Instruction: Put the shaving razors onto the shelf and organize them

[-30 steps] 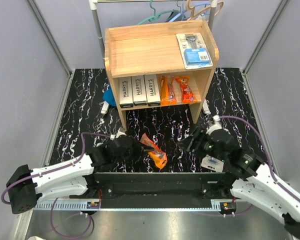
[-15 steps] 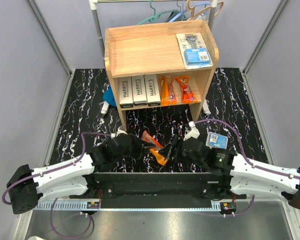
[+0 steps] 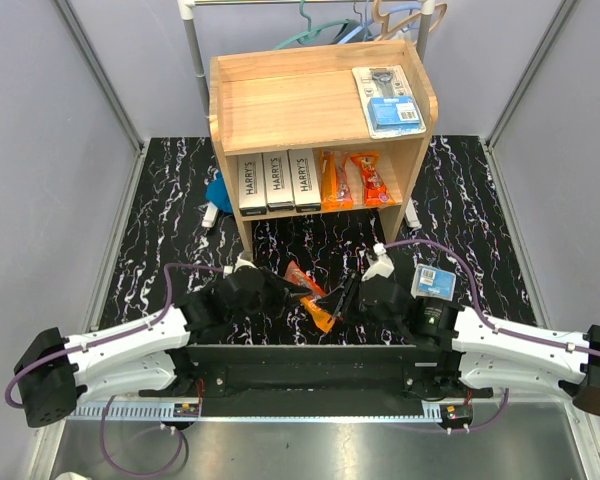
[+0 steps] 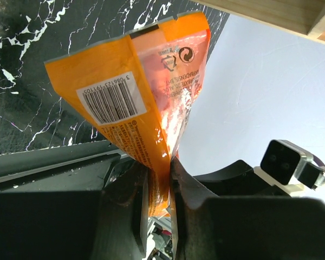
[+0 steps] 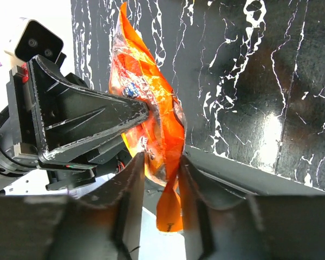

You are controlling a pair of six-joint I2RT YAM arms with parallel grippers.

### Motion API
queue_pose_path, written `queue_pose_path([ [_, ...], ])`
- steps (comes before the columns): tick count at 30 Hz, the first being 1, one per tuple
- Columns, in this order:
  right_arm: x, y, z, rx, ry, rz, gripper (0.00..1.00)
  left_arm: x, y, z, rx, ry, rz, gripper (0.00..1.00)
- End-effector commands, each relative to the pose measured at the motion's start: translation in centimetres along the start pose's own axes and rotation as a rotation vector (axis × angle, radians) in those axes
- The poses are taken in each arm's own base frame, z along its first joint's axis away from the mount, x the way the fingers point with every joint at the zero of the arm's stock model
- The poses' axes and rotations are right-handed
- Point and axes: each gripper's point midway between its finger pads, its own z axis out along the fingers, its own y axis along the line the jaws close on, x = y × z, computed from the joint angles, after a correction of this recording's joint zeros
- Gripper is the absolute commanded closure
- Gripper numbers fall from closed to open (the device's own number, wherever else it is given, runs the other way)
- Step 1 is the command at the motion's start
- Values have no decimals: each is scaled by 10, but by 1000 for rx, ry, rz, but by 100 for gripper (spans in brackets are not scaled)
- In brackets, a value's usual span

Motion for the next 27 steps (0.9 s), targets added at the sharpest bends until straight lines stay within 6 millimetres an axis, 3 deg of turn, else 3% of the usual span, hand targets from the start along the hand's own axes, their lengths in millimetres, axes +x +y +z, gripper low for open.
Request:
queue_pose_path([
  [1, -5, 10, -5, -50, -28, 32, 70, 1, -40, -11, 133, -2, -10, 94],
  [5, -3, 8, -5, -54, -21, 37, 85, -1, -43, -13, 144, -13, -6, 92],
  [7, -3, 8, -6, -57, -22, 41, 88, -2, -44, -14, 145, -22, 10, 87],
  [10, -4, 8, -7, -59, -28, 45, 93, -4, -43, -17, 133, -35, 42, 68],
  [11, -5, 8, -7, -59, -32, 44, 94, -4, -46, -19, 133, -39, 51, 54],
  [13, -6, 7, -8, -60, -34, 48, 95, -7, -41, -22, 108, -55, 86, 38],
  [14, -6, 7, -8, -61, -36, 50, 96, -8, -45, -24, 110, -60, 95, 24],
  [17, -7, 7, -8, -59, -39, 50, 97, -12, -46, -33, 97, -82, 135, 8],
  [20, -7, 6, -9, -58, -41, 51, 97, -18, -42, -41, 64, -115, 182, 1],
  [27, -10, 6, -10, -58, -51, 49, 100, -37, -12, -61, -57, -184, 277, 1],
])
